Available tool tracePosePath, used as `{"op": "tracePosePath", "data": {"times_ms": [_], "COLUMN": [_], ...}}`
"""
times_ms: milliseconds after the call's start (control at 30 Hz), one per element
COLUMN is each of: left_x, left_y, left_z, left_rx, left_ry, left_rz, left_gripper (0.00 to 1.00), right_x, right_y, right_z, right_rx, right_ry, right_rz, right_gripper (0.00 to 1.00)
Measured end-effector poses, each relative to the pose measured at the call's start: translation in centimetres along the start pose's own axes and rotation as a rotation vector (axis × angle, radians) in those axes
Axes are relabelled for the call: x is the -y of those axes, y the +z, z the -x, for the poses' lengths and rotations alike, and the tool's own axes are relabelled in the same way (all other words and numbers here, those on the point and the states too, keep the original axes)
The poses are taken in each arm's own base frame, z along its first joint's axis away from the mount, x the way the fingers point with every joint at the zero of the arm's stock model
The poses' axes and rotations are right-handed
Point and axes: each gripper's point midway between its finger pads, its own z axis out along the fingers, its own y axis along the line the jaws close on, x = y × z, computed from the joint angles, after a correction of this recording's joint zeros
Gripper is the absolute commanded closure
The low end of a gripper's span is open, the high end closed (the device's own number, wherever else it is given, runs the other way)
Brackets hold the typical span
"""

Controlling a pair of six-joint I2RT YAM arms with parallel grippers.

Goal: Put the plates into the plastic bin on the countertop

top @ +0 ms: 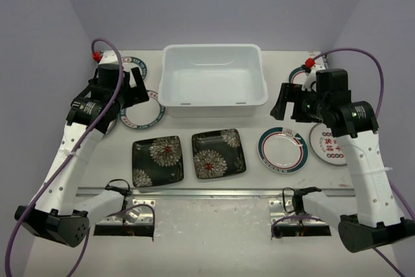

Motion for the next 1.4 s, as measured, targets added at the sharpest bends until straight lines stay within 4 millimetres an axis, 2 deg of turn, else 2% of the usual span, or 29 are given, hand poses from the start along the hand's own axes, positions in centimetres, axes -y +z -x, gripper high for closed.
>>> {"op": "tracePosePath", "data": {"times_ms": [200, 367, 433, 500, 633, 700, 833, 967, 1100, 1200, 1267, 1400], "left_x": [-0.3, -0.3, -0.2, 0.0, 0.0, 0.0, 0.4, 0.9, 1.2, 1.3, 1.4, 1.5], "left_y": [0.1, 0.0, 0.1, 0.5, 1.4, 1.5, 1.4, 1.3, 1.0, 0.6, 0.5, 0.3], "left_z": [0.1, -0.2, -0.6, -2.0, -5.7, -6.8, -7.5, -7.7, -7.9, -8.4, -8.7, -9.4], "left_rx": [0.005, -0.005, -0.018, -0.051, -0.159, -0.195, -0.225, -0.239, -0.246, -0.253, -0.26, -0.281], "left_ry": [-0.01, -0.028, -0.041, -0.048, -0.046, -0.045, -0.05, -0.053, -0.057, -0.062, -0.063, -0.062], "left_rz": [0.018, 0.025, 0.017, 0.003, -0.01, -0.014, -0.04, -0.065, -0.09, -0.109, -0.121, -0.132], "left_gripper": [0.0, 0.0, 0.0, 0.0, 0.0, 0.0, 0.0, 0.0, 0.0, 0.0, 0.0, 0.0], "right_x": [0.3, -0.4, -1.0, -1.6, -2.7, -3.4, -5.5, -7.1, -5.8, -4.7, -4.5, -4.5], "right_y": [0.8, 2.1, 3.1, 4.1, 7.3, 9.2, 12.3, 15.2, 17.4, 18.3, 18.7, 19.6], "right_z": [-0.8, -1.6, -2.2, -3.0, -4.9, -6.2, -10.3, -13.3, -16.4, -18.8, -19.7, -21.2], "right_rx": [-0.019, -0.034, -0.042, -0.06, -0.134, -0.168, -0.277, -0.34, -0.372, -0.411, -0.419, -0.432], "right_ry": [0.003, 0.003, -0.009, -0.018, -0.001, 0.012, 0.003, -0.004, 0.039, 0.063, 0.073, 0.091], "right_rz": [-0.002, 0.055, 0.109, 0.163, 0.251, 0.289, 0.339, 0.366, 0.327, 0.3, 0.301, 0.333], "right_gripper": [0.01, 0.01, 0.01, 0.01, 0.01, 0.02, 0.06, 0.1, 0.2, 0.29, 0.38, 0.49]}}
